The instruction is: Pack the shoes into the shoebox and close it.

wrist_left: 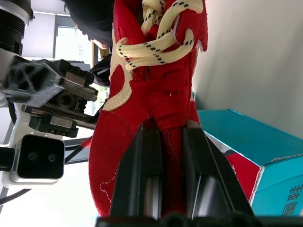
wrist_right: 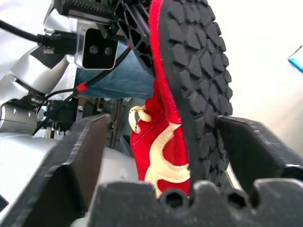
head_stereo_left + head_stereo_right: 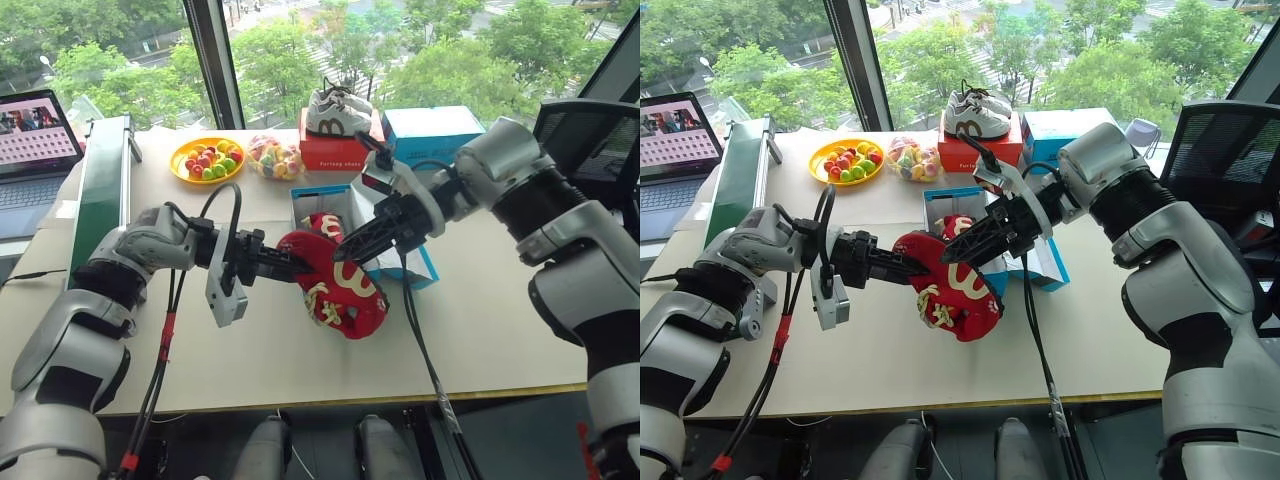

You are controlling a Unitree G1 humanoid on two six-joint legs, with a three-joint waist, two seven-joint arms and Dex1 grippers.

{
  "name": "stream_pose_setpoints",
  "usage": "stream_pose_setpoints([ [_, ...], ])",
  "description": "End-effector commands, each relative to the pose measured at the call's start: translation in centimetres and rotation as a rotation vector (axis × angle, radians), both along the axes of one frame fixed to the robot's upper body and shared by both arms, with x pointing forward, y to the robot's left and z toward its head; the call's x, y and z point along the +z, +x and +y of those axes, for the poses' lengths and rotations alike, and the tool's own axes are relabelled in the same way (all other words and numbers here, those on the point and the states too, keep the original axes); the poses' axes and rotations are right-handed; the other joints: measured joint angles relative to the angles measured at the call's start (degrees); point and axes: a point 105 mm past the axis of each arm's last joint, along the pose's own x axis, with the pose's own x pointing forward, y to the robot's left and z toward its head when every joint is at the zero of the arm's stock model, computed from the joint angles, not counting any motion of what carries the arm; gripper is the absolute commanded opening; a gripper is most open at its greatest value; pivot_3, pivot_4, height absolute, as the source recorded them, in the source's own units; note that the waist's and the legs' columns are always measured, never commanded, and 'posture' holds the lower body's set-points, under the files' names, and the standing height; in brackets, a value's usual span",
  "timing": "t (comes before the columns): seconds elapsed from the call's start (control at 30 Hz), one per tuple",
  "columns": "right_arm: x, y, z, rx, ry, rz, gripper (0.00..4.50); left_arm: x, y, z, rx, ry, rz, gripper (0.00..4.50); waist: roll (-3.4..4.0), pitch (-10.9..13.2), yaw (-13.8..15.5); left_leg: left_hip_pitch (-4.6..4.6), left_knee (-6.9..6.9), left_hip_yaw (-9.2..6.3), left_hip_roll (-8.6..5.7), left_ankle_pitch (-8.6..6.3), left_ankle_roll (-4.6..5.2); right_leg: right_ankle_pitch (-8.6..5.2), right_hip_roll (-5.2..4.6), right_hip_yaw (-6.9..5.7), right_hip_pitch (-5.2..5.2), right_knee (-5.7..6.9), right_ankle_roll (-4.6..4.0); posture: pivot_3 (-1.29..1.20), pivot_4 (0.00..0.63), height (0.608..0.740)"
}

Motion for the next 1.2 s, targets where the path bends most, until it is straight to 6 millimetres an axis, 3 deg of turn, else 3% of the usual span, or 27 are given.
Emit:
stream_pose_setpoints([
  [0.03,1.2,-0.3,0.7,0.047,0.06,-0.011,2.41,2.7,0.5,-0.3,0.016,-0.098,-0.055,0.34,0.0,0.0,0.0,0.0,0.0,0.0,0.0,0.0,0.0,0.0,0.0,0.0,0.0,0.0,0.0,0.0,0.15,0.73],
  [0.2,0.3,0.4,0.4,0.026,0.041,-0.027,0.76,3.1,0.7,-0.5,0.022,-0.119,-0.066,0.34,0.0,0.0,-0.1,0.0,0.03,0.0,-0.01,0.0,0.0,0.0,0.0,0.0,0.0,0.04,0.0,0.0,0.15,0.73],
  [0.27,0.2,0.6,0.4,0.019,0.037,-0.03,0.33,3.1,0.8,-0.4,0.028,-0.119,-0.064,0.34,0.0,0.0,-0.1,0.0,0.04,0.0,-0.02,0.0,0.0,-0.01,0.0,0.0,0.0,0.05,0.01,0.0,0.15,0.73],
  [0.4,0.4,1.1,0.4,-0.003,0.043,-0.047,0.25,3.3,1.1,-0.3,0.051,-0.131,-0.066,0.34,0.0,0.0,-0.3,0.0,0.05,0.0,-0.02,0.0,0.0,0.0,0.0,0.0,-0.02,0.11,0.01,0.0,0.15,0.73],
  [0.63,2.4,1.4,1.0,-0.026,0.145,-0.057,0.24,3.4,2.1,-0.6,0.117,-0.177,-0.026,0.34,0.0,0.0,-0.3,0.0,0.09,0.0,-0.03,0.0,0.0,-0.01,0.0,0.0,-0.03,0.19,0.01,0.0,0.15,0.73],
  [0.8,4.3,2.8,0.8,-0.117,0.249,-0.088,0.24,4.3,3.0,-0.9,0.164,-0.253,-0.014,2.14,0.0,0.0,-0.2,0.0,0.16,-0.02,-0.07,0.0,0.0,-0.01,-0.01,0.0,-0.03,0.3,0.02,0.0,0.15,0.73],
  [0.83,4.9,3.2,0.5,-0.152,0.275,-0.107,0.24,4.2,3.2,-0.9,0.183,-0.262,0.001,2.44,0.0,0.0,-0.2,0.0,0.16,-0.02,-0.07,0.01,0.0,-0.01,-0.01,0.0,-0.04,0.31,0.02,0.0,0.15,0.73],
  [1.1,7.4,7.7,-4.0,-0.55,0.345,-0.304,0.24,2.5,3.8,0.1,0.324,-0.324,0.172,2.44,0.0,0.0,-0.3,0.01,0.1,-0.01,-0.09,0.01,0.0,-0.01,-0.03,0.01,-0.05,0.33,0.01,0.0,0.15,0.73],
  [1.2,6.8,9.7,-6.9,-0.75,0.271,-0.396,0.24,1.1,3.9,1.2,0.436,-0.35,0.358,2.44,0.0,0.0,-0.2,0.01,0.05,0.0,-0.11,0.01,0.0,0.0,-0.05,0.03,-0.05,0.32,0.0,0.0,0.15,0.73],
])
